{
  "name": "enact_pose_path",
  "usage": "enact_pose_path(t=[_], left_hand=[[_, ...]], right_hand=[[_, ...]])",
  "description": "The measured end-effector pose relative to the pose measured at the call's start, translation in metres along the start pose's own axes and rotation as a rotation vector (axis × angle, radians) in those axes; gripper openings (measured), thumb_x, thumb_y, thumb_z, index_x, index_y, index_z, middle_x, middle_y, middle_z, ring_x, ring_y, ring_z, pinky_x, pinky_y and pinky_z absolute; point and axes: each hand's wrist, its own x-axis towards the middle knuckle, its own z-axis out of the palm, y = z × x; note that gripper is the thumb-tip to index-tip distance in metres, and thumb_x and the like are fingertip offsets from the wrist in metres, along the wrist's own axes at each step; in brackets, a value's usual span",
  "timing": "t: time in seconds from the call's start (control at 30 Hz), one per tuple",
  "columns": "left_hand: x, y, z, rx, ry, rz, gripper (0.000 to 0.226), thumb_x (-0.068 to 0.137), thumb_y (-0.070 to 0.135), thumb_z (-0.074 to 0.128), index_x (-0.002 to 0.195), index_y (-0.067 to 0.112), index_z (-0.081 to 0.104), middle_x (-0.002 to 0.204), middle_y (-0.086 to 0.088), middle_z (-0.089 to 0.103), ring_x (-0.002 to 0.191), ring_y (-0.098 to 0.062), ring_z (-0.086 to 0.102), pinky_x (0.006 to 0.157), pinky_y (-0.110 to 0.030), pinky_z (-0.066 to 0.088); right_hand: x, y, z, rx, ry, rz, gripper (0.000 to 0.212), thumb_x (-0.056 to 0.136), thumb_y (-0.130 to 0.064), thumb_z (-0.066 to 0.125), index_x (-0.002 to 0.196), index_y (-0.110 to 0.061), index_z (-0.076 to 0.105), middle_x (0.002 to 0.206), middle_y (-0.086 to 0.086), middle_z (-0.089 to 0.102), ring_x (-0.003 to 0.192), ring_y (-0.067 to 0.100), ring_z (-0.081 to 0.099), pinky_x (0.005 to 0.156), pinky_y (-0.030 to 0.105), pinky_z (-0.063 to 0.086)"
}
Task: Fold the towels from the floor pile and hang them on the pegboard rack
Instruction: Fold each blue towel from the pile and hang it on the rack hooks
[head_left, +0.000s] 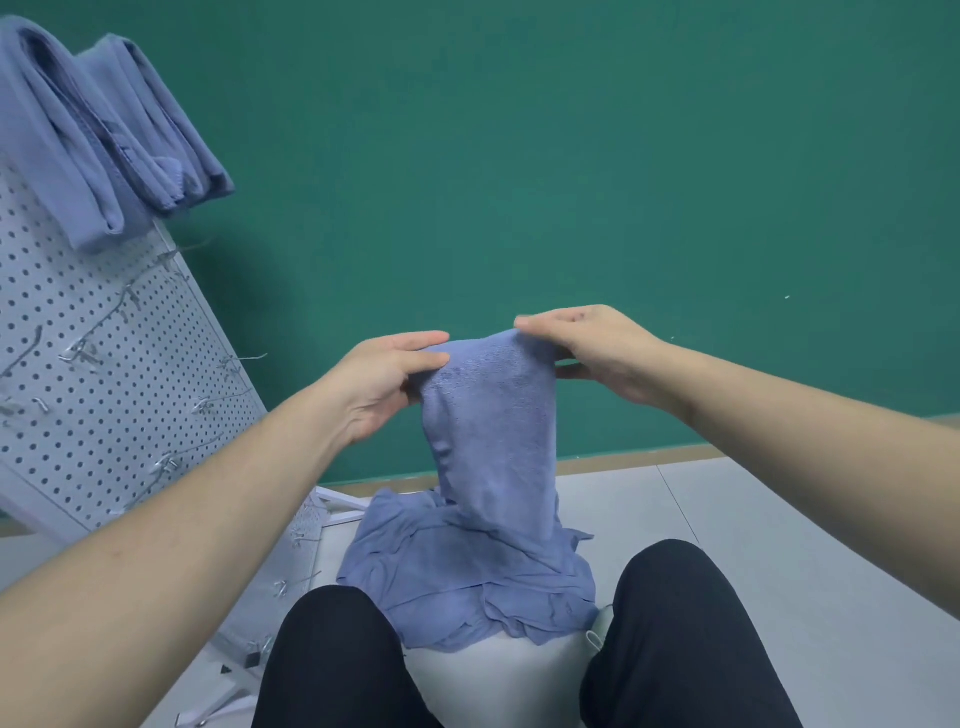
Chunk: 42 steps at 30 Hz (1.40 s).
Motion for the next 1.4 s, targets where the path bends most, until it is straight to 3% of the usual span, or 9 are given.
enact_pose_path(t=[0.3, 0.53, 0.7, 0.8, 0.93, 1.1, 1.2, 1.33, 1.4], left_hand=[[0.003, -0.001, 0.001, 0.002, 0.016, 0.048, 0.035, 0.086, -0.006, 0.068, 0.116, 0.013, 0.07, 0.097, -0.003, 0.076, 0.071, -0.006, 0.071, 0.067, -0.019, 0.055], [0.007, -0.002, -0.001, 0.129, 0.044, 0.05, 0.043, 0.084, -0.006, 0.07, 0.123, 0.013, 0.068, 0.103, -0.002, 0.073, 0.078, -0.012, 0.067, 0.069, -0.02, 0.052], [0.009, -0.003, -0.005, 0.496, 0.141, 0.174, 0.029, 0.08, 0.003, 0.079, 0.105, 0.018, 0.076, 0.096, 0.004, 0.076, 0.085, -0.008, 0.068, 0.085, -0.022, 0.054], [0.006, -0.003, -0.004, 0.667, 0.166, 0.258, 0.012, 0.084, 0.014, 0.078, 0.086, 0.026, 0.076, 0.086, 0.01, 0.074, 0.08, -0.008, 0.063, 0.079, -0.022, 0.049], [0.003, -0.003, -0.004, 0.616, 0.157, 0.351, 0.008, 0.09, 0.022, 0.073, 0.084, 0.026, 0.07, 0.085, 0.014, 0.07, 0.079, -0.005, 0.061, 0.082, -0.024, 0.048], [0.006, -0.009, -0.006, 0.456, 0.071, 0.338, 0.015, 0.091, 0.042, 0.066, 0.091, 0.029, 0.058, 0.076, 0.015, 0.059, 0.07, -0.007, 0.049, 0.076, -0.034, 0.04], [0.003, -0.013, 0.008, 0.363, 0.104, 0.367, 0.018, 0.096, 0.041, 0.06, 0.095, 0.026, 0.051, 0.085, 0.005, 0.056, 0.074, -0.01, 0.048, 0.073, -0.033, 0.041], [0.0, -0.019, 0.024, 0.204, 0.22, 0.482, 0.009, 0.101, 0.025, 0.057, 0.102, 0.031, 0.051, 0.082, 0.01, 0.058, 0.065, -0.003, 0.05, 0.063, -0.021, 0.043], [0.001, -0.023, 0.026, 0.193, 0.269, 0.514, 0.018, 0.099, 0.024, 0.059, 0.106, 0.041, 0.058, 0.089, 0.01, 0.062, 0.072, -0.007, 0.054, 0.07, -0.023, 0.047]], right_hand=[[0.005, 0.011, -0.003, 0.121, 0.069, 0.059, 0.01, 0.093, -0.013, 0.068, 0.098, -0.017, 0.076, 0.099, 0.002, 0.075, 0.084, 0.012, 0.066, 0.083, 0.026, 0.057], [0.007, 0.007, -0.014, 0.048, 0.036, 0.01, 0.048, 0.086, -0.003, 0.071, 0.126, -0.029, 0.063, 0.093, -0.006, 0.075, 0.097, 0.007, 0.065, 0.085, 0.025, 0.05], [0.01, 0.008, -0.019, -0.253, 0.081, 0.007, 0.02, 0.077, -0.014, 0.08, 0.095, -0.024, 0.078, 0.087, -0.007, 0.077, 0.088, 0.013, 0.062, 0.091, 0.036, 0.052], [0.008, 0.006, -0.017, -0.329, 0.108, -0.041, 0.01, 0.08, -0.019, 0.079, 0.087, -0.026, 0.079, 0.084, -0.009, 0.076, 0.084, 0.009, 0.062, 0.09, 0.035, 0.054], [0.004, 0.004, -0.016, -0.243, 0.128, -0.107, 0.004, 0.085, -0.025, 0.075, 0.088, -0.025, 0.076, 0.094, -0.005, 0.075, 0.083, 0.008, 0.059, 0.082, 0.03, 0.048], [0.005, 0.007, -0.01, -0.119, 0.096, -0.074, 0.006, 0.098, -0.031, 0.057, 0.097, -0.028, 0.063, 0.108, -0.011, 0.067, 0.105, 0.007, 0.059, 0.093, 0.03, 0.044], [0.006, 0.01, 0.004, -0.083, 0.16, -0.077, 0.012, 0.101, -0.034, 0.045, 0.103, -0.026, 0.053, 0.103, -0.01, 0.061, 0.097, 0.011, 0.056, 0.094, 0.035, 0.047], [0.003, 0.015, 0.018, -0.131, 0.273, -0.203, 0.012, 0.103, -0.037, 0.038, 0.114, -0.033, 0.041, 0.078, 0.001, 0.052, 0.069, 0.015, 0.048, 0.068, 0.031, 0.04], [0.003, 0.016, 0.022, -0.145, 0.316, -0.256, 0.011, 0.103, -0.035, 0.042, 0.114, -0.037, 0.043, 0.066, 0.001, 0.04, 0.056, 0.013, 0.04, 0.061, 0.028, 0.037]])
